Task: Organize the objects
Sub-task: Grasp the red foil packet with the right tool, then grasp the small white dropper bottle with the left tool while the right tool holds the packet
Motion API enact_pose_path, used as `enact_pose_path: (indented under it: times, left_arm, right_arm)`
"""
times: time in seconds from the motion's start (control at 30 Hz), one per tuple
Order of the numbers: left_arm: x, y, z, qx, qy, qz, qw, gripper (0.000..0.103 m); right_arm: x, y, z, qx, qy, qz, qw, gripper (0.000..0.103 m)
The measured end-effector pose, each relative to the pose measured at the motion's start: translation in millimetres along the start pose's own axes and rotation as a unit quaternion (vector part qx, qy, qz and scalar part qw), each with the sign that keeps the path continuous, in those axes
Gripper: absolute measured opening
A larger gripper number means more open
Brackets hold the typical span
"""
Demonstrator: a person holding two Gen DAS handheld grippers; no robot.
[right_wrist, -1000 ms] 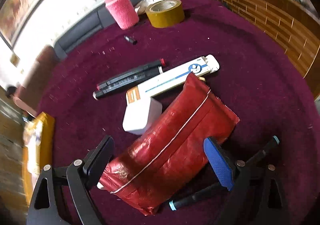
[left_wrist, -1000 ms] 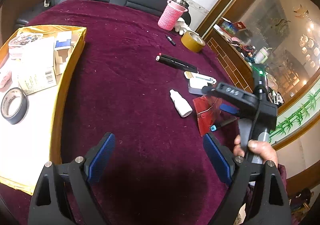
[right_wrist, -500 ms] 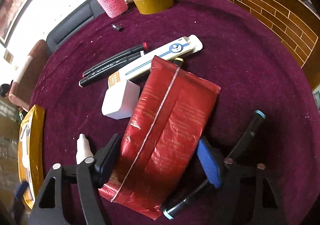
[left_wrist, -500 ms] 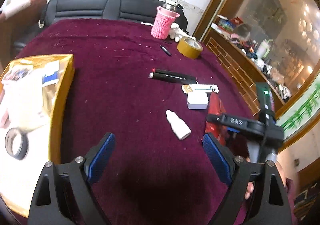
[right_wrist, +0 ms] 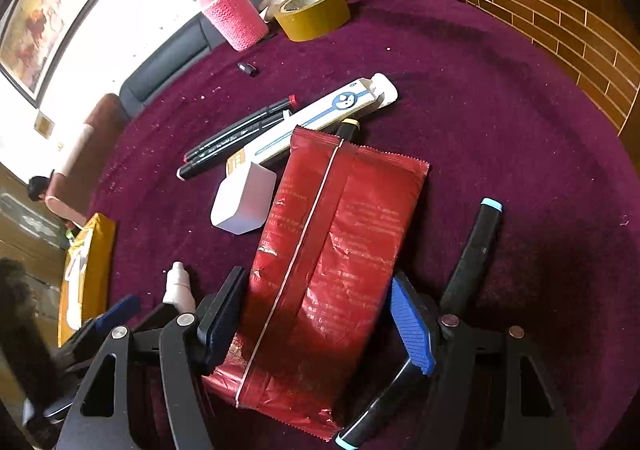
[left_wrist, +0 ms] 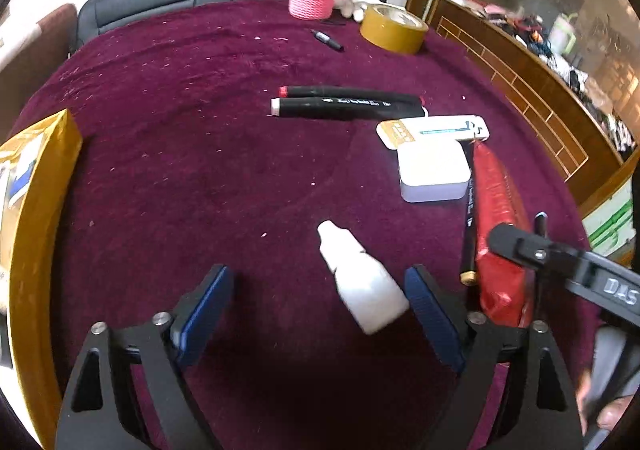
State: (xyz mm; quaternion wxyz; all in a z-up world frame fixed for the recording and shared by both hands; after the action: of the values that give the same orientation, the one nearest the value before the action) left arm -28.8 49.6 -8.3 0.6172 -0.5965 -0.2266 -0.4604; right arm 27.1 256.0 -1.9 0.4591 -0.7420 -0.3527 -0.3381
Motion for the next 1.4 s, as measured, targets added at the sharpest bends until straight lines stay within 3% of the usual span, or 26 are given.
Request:
enact_pose_path:
  times: [0.03,0.2,0.4,0.57,0.63,0.67,0.7,0.87,1.0,1.27,1.4]
  left_arm:
    - [-3,-1,3,-0.012,-0.001,-0.003,0.9999,0.067]
    - [-6,-4,12,-0.065,-0.038,0.013,0.9971,0.025]
    - [4,-1,4,-0.051,-0.011,0.017,0.9985,0.024]
    - [19,3,-6,-0.026,0.009,0.030,0.9992,0.024]
    - [27,6,-11,-0.018,0.017,0.035,0.9991,0.024]
    - [33,8,-13,-0.015,0.021,0.039,0.9989,0.024]
    - [38,10,-15,-0.013,0.024,0.043,0.9987,0.024]
    - [66,18,-27,0.006,0.040,0.070,0.9968,0.024]
    - [88,23,-42,0.027,0.052,0.089,0.9943,0.024]
    - [128,38,-78,0.061,0.056,0.124,0.9888,0.025]
    - [141,44,-91,0.076,0.056,0.135,0.9864,0.025]
  right_arm:
    - [0,0,1,-0.001,-0.005,0.001,1.000,0.074]
    - [0,1,1,0.002,-0.009,0.001,1.000,0.074]
    - [-3,-1,-4,0.009,-0.001,-0.005,1.000,0.079]
    - [-12,1,-22,0.049,0.042,-0.007,0.998,0.093]
    - [-15,2,-27,0.058,0.064,0.005,0.996,0.089]
    - [-15,1,-26,0.056,0.068,0.011,0.996,0.075]
    - [-13,0,-23,0.052,0.076,0.020,0.996,0.070]
    - [-5,-3,-3,0.002,0.016,0.015,1.000,0.059]
    - [0,1,8,-0.033,-0.036,0.006,0.999,0.055]
    - [9,16,19,-0.098,-0.142,-0.004,0.985,0.051]
    - [2,19,7,-0.074,-0.107,-0.020,0.991,0.055]
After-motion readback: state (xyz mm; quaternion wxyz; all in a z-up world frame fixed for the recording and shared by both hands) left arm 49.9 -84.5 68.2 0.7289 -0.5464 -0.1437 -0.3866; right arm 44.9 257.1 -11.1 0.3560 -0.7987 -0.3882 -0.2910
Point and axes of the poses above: each gripper's, at about its wrist camera, not at the fingertips, and x roughly against the way its jaws point, z to its right, y to its underside, the point moved 3 cm from there along -x, roughly the way its jaws point, and after that the axes turned 4 degrees about y, right-handed, at the moved point
